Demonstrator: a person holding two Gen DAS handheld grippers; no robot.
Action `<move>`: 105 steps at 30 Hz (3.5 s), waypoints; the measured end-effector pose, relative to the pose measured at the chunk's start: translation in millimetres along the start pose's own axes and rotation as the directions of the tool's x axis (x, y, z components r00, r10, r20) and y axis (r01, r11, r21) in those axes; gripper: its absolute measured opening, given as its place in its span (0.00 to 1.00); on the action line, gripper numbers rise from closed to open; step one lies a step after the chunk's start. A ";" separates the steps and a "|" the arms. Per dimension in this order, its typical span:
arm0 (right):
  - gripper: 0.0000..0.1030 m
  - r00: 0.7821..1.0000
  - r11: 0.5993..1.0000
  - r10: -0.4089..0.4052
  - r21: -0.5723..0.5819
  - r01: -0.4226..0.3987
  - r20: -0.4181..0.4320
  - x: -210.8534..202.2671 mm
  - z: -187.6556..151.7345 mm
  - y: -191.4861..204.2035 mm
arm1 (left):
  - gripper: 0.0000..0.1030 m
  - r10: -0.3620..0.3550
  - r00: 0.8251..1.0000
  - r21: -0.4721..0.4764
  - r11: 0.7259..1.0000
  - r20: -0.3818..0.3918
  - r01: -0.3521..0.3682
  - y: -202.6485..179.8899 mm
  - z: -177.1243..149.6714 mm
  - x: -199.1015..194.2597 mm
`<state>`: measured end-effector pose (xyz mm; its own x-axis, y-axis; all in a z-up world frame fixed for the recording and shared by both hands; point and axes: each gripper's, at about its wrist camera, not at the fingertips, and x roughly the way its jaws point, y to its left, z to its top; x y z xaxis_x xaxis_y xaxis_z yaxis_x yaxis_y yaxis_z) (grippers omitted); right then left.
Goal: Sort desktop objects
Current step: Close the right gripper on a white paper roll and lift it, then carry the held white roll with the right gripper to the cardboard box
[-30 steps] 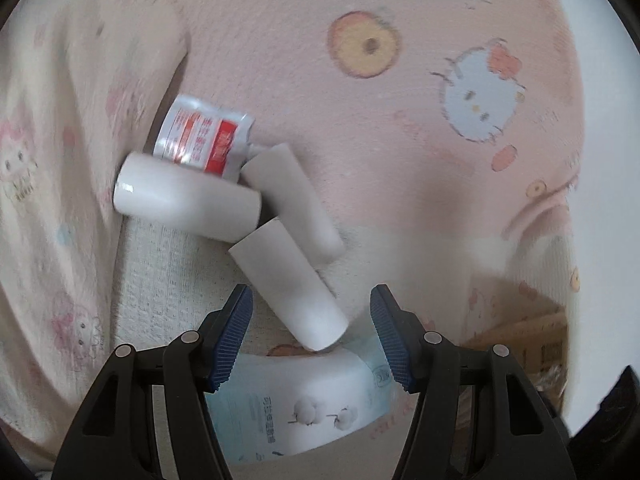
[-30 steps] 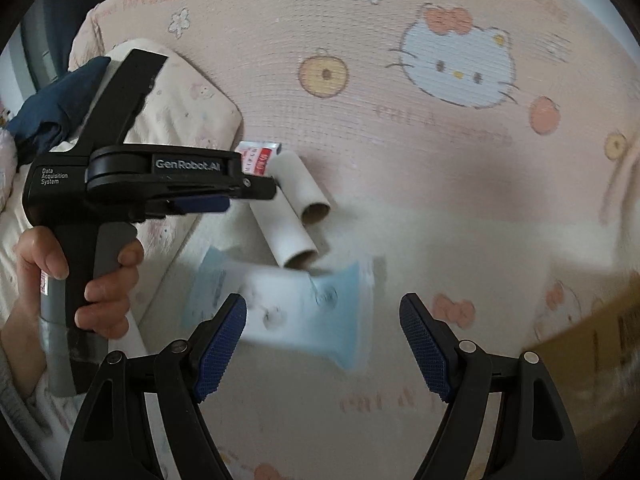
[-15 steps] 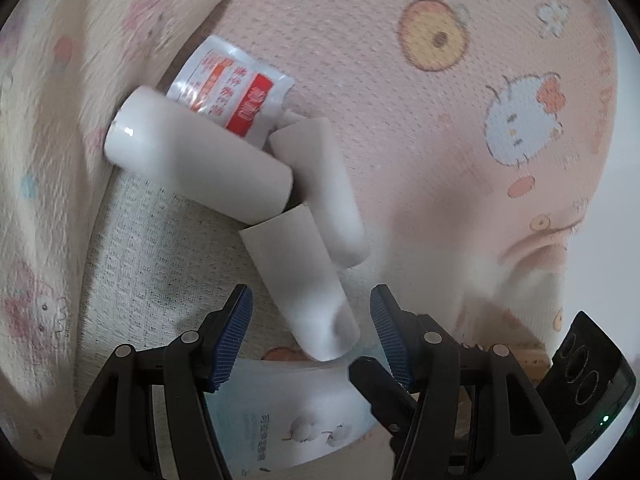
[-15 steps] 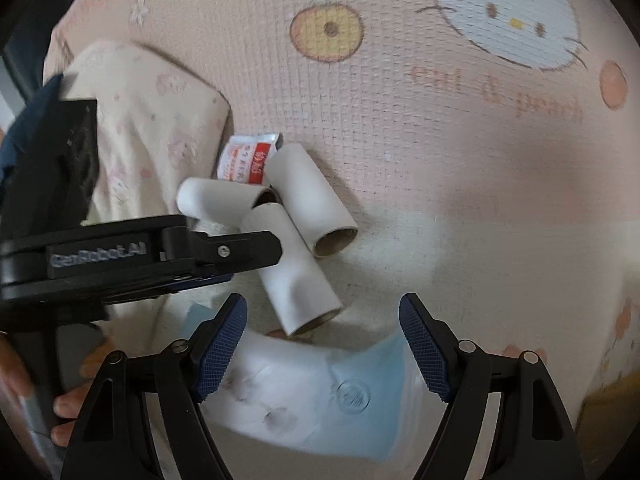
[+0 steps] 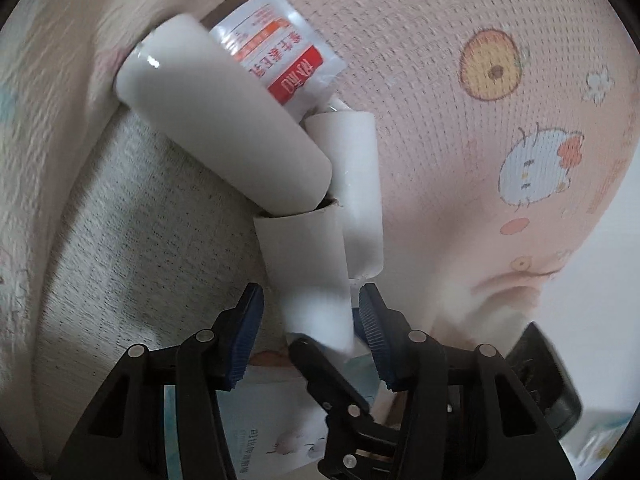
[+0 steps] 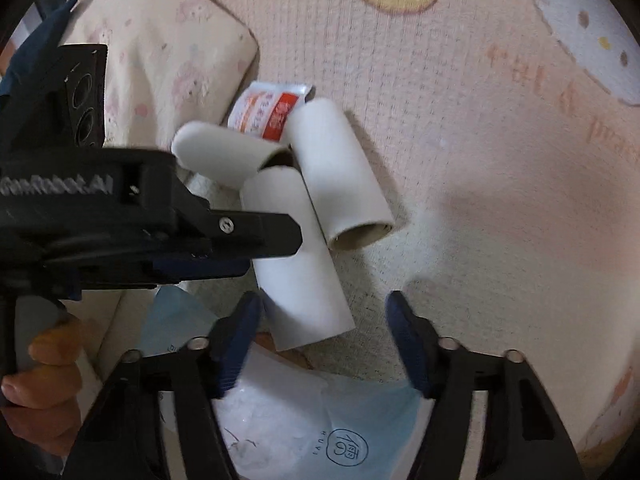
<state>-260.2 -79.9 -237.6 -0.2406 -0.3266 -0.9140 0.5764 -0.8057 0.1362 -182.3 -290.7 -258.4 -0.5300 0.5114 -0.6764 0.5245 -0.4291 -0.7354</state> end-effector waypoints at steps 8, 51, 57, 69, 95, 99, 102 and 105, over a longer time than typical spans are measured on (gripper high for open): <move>0.43 0.999 0.999 0.038 -0.031 -0.038 0.001 -4.7 -3.0 -0.1 | 0.40 0.012 1.000 0.051 0.999 0.018 -0.013 -15.6 -4.6 1.6; 0.40 0.988 0.974 -0.040 0.227 0.005 0.149 -100.9 -120.5 18.6 | 0.52 0.079 0.997 0.363 0.928 0.022 -0.082 -46.2 -113.0 -27.2; 0.40 0.987 0.962 -0.009 0.271 -0.036 0.163 -102.3 -126.7 6.0 | 0.55 -0.091 0.993 0.196 0.975 -0.074 0.104 -24.0 -98.5 -22.9; 0.40 0.991 0.959 -0.003 0.282 -0.036 0.136 -88.1 -128.4 2.1 | 0.61 -0.002 0.997 0.373 0.927 -0.075 0.030 -59.3 -117.8 8.7; 0.40 0.957 0.965 -0.148 0.247 0.085 0.250 -188.1 -176.6 -6.2 | 0.43 -0.075 0.997 0.764 0.645 0.022 0.031 -163.7 -229.4 -29.8; 0.40 0.934 0.957 -0.192 0.269 0.110 0.301 -217.7 -175.6 -16.8 | 0.43 -0.116 0.993 0.813 0.580 0.016 0.054 -193.2 -242.1 -34.6; 0.40 0.917 0.950 -0.216 0.288 0.119 0.335 -234.5 -173.4 -25.6 | 0.43 -0.124 0.992 0.824 0.564 0.010 0.062 -210.5 -246.7 -32.3; 0.40 0.905 0.947 -0.245 0.287 0.146 0.349 -251.9 -177.6 -32.3 | 0.43 -0.143 0.989 0.813 0.574 -0.024 0.103 -221.8 -248.4 -32.4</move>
<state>-79.5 116.1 -79.6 -0.6310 -0.2704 -0.7271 0.2869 -0.9522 0.1051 -116.0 -27.1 -63.3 -0.5837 0.5852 -0.5628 -0.2949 -0.7986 -0.5246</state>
